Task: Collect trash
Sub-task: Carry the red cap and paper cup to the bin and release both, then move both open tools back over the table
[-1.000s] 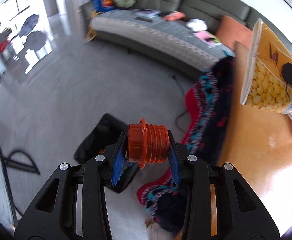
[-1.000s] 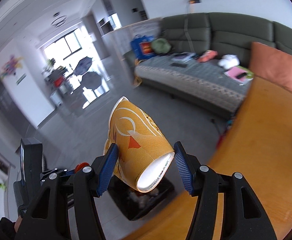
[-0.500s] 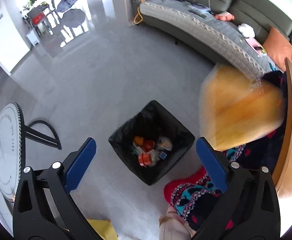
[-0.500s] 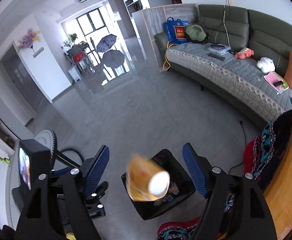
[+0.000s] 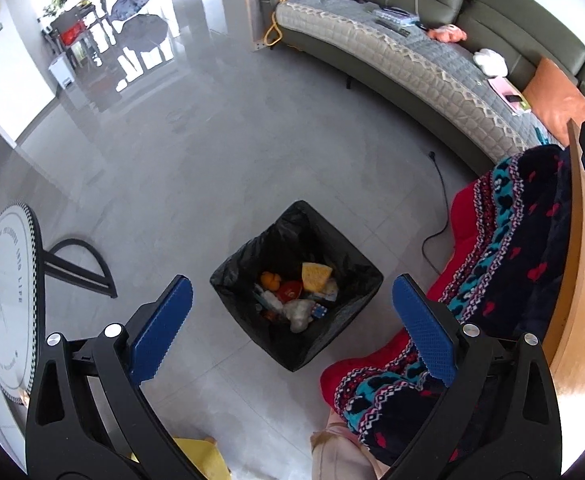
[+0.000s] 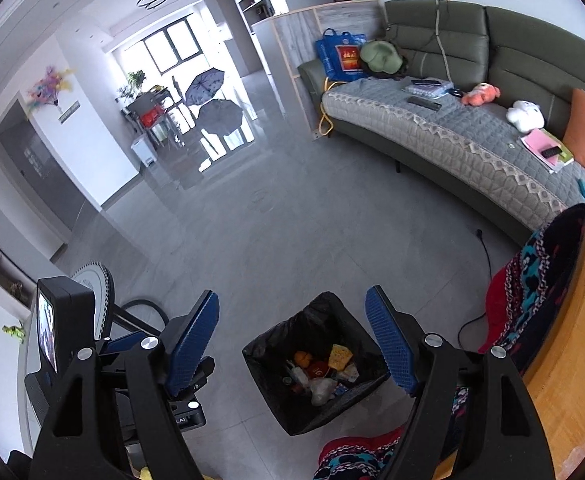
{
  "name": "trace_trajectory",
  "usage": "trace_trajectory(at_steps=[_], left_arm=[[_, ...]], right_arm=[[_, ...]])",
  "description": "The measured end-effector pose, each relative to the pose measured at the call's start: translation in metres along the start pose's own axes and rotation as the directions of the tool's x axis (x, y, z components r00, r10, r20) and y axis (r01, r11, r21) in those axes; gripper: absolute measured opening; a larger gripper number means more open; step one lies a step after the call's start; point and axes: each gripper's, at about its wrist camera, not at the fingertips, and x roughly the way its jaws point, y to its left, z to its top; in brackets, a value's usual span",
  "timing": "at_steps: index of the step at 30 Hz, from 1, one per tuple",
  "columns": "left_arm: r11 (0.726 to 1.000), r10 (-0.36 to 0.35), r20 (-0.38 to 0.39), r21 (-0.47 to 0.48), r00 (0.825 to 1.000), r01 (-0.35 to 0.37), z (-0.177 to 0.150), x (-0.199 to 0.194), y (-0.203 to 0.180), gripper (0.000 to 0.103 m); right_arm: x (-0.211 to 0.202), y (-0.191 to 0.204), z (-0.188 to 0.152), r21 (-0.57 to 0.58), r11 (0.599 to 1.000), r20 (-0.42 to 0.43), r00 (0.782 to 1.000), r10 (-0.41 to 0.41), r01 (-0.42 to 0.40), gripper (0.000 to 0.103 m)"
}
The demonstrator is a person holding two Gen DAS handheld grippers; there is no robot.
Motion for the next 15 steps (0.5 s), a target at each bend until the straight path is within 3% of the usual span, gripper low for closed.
trace_trajectory(at_steps=[9, 15], left_arm=[[0.996, -0.051, 0.04, 0.073, 0.998, 0.048, 0.006, -0.021, -0.044, 0.097], [0.982, -0.104, 0.069, 0.167, 0.992, 0.091, 0.006, -0.043, -0.097, 0.097]], right_arm=[[-0.048, -0.041, -0.005, 0.066, 0.997, 0.063, 0.997, -0.046, 0.042, 0.076], [-0.089, -0.079, -0.018, 0.127, 0.988, 0.107, 0.989, -0.1, 0.086, 0.076]])
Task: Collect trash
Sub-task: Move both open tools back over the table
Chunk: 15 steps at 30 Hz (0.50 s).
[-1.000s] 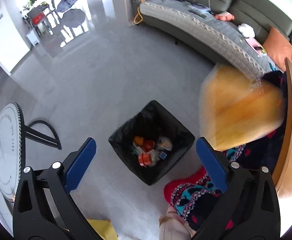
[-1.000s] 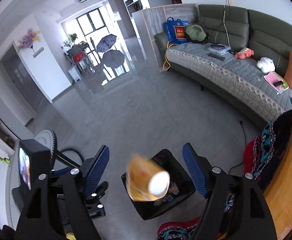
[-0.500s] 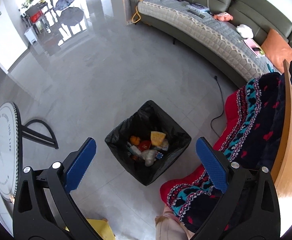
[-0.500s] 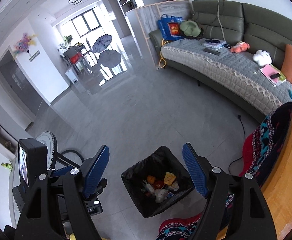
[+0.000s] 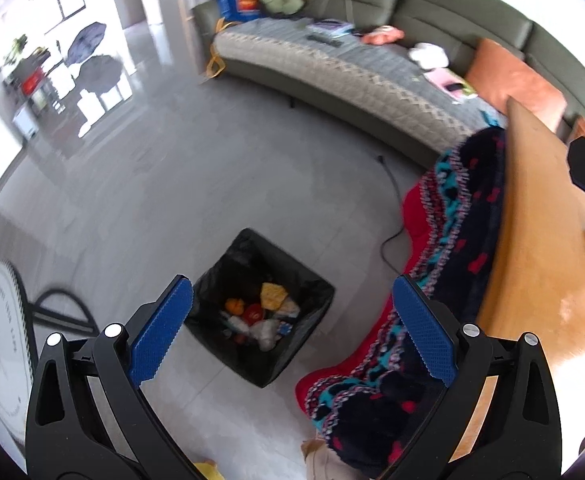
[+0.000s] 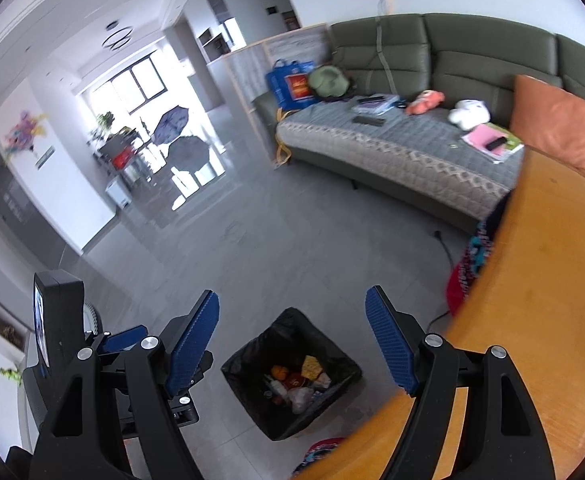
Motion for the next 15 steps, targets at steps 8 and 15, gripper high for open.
trace_trajectory(at_steps=[8, 15], left_arm=[[0.984, -0.092, 0.013, 0.152, 0.996, 0.089, 0.002, -0.014, -0.098, 0.097], [0.951, -0.181, 0.007, 0.257, 0.983, 0.173, -0.002, -0.027, -0.18, 0.097]], right_arm=[[-0.059, -0.074, -0.013, 0.094, 0.99, 0.059, 0.992, -0.108, 0.102, 0.076], [-0.114, -0.147, -0.03, 0.193, 0.958, 0.11, 0.966, -0.236, 0.212, 0.076]])
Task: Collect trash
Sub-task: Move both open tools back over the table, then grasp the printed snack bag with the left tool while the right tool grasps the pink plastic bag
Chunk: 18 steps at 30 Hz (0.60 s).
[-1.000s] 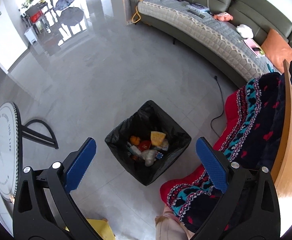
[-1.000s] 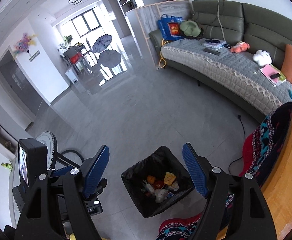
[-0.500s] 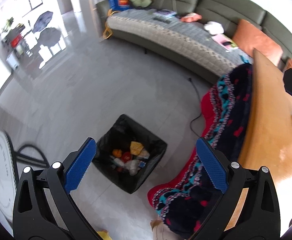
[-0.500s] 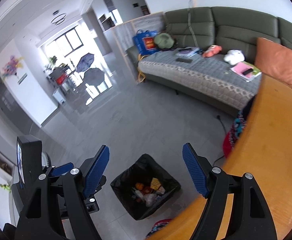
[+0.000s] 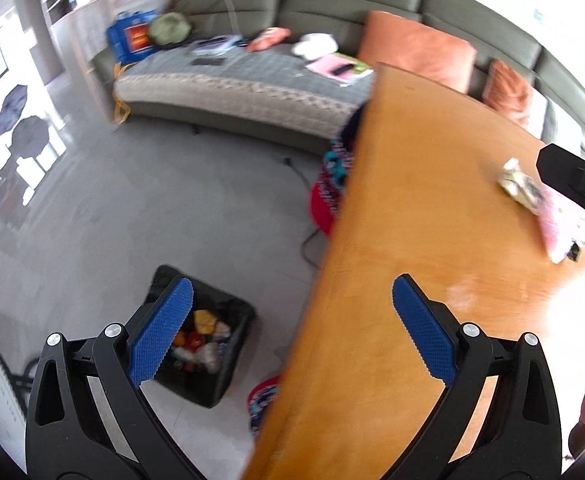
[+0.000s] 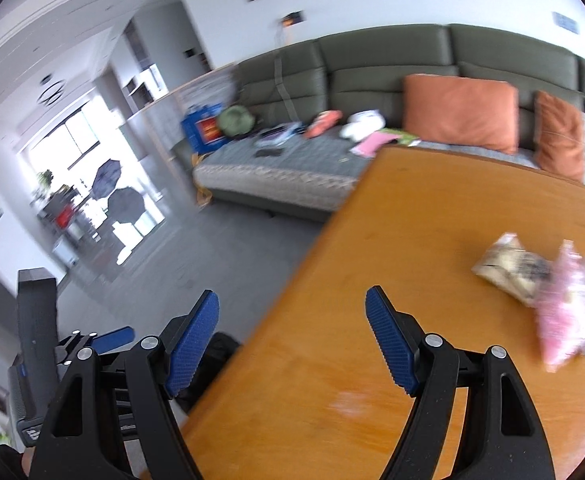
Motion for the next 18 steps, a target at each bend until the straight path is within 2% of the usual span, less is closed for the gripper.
trace_trajectory(at_steps=[8, 12, 18], left_arm=[[0.992, -0.085, -0.016, 0.097, 0.996, 0.086, 0.012, 0.009, -0.082, 0.097], [0.986, -0.101, -0.036, 0.133, 0.994, 0.105, 0.017, 0.017, -0.116, 0.097], [0.979, -0.111, -0.056, 0.164, 0.992, 0.119, 0.024, 0.026, -0.153, 0.097]], right_arm=[[-0.033, -0.105, 0.0, 0.099, 0.981, 0.041, 0.984, -0.171, 0.166, 0.076], [-0.04, -0.152, -0.005, 0.147, 0.955, 0.028, 0.964, -0.263, 0.256, 0.076], [-0.033, -0.217, -0.014, 0.24, 0.912, -0.028, 0.941, -0.336, 0.333, 0.076]])
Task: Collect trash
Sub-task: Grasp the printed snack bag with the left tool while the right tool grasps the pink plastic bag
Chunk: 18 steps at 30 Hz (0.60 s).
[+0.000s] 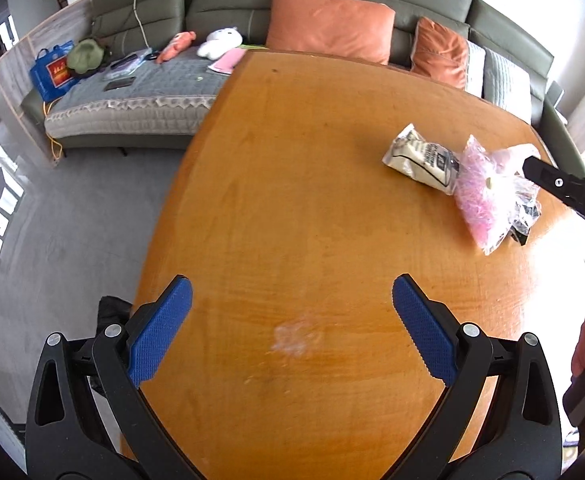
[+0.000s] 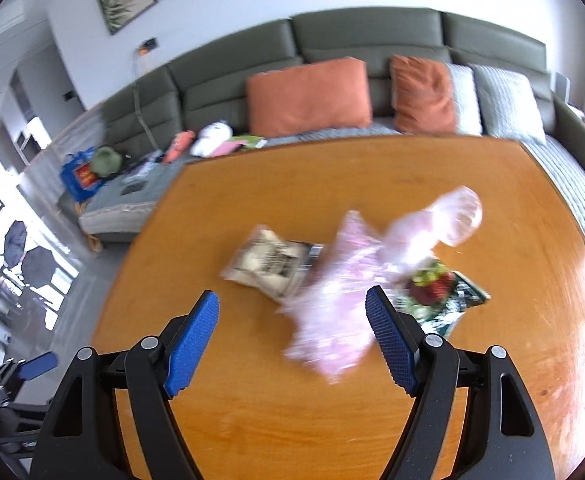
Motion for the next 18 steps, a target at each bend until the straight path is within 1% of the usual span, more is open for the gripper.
trace_trajectory(at_steps=[4, 9, 10, 11, 12, 13, 14, 16, 18], left_arm=[[1.0, 0.004, -0.02, -0.004, 1.0, -0.004, 0.007, 0.013, -0.01, 0.097], [1.0, 0.003, -0.053, -0.001, 0.999, -0.003, 0.015, 0.029, -0.019, 0.097], [1.0, 0.003, -0.058, 0.002, 0.998, -0.003, 0.017, 0.032, -0.021, 0.097], [1.0, 0.003, -0.064, 0.005, 0.998, -0.003, 0.019, 0.035, -0.023, 0.097], [1.0, 0.004, -0.07, 0.01, 0.998, -0.004, 0.021, 0.038, -0.025, 0.097], [1.0, 0.004, -0.074, 0.013, 0.997, -0.003, 0.022, 0.039, -0.026, 0.097], [1.0, 0.004, -0.077, 0.016, 0.997, -0.003, 0.025, 0.042, -0.027, 0.097], [1.0, -0.001, -0.083, 0.022, 0.997, 0.003, 0.03, 0.046, -0.031, 0.097], [1.0, -0.01, -0.085, 0.025, 0.996, 0.012, 0.034, 0.049, -0.034, 0.097]], right_arm=[[0.029, -0.023, 0.005, 0.015, 0.999, -0.041, 0.998, -0.037, 0.037, 0.076], [0.059, -0.029, 0.003, -0.013, 0.998, -0.099, 0.993, -0.065, 0.064, 0.076], [0.065, -0.028, 0.003, -0.026, 0.997, -0.113, 0.991, -0.071, 0.068, 0.069], [0.07, -0.026, 0.002, -0.045, 0.996, -0.124, 0.989, -0.086, 0.081, 0.057], [0.074, -0.025, 0.0, -0.06, 0.995, -0.135, 0.987, -0.09, 0.083, 0.048], [0.076, -0.025, -0.002, -0.068, 0.996, -0.138, 0.989, -0.061, 0.052, 0.036], [0.074, -0.024, -0.002, -0.073, 0.996, -0.128, 0.99, -0.051, 0.042, 0.027], [0.065, -0.02, -0.002, -0.093, 0.995, -0.091, 0.995, -0.042, 0.033, 0.023], [0.055, -0.02, 0.002, -0.091, 0.996, -0.055, 0.998, -0.03, 0.025, 0.022]])
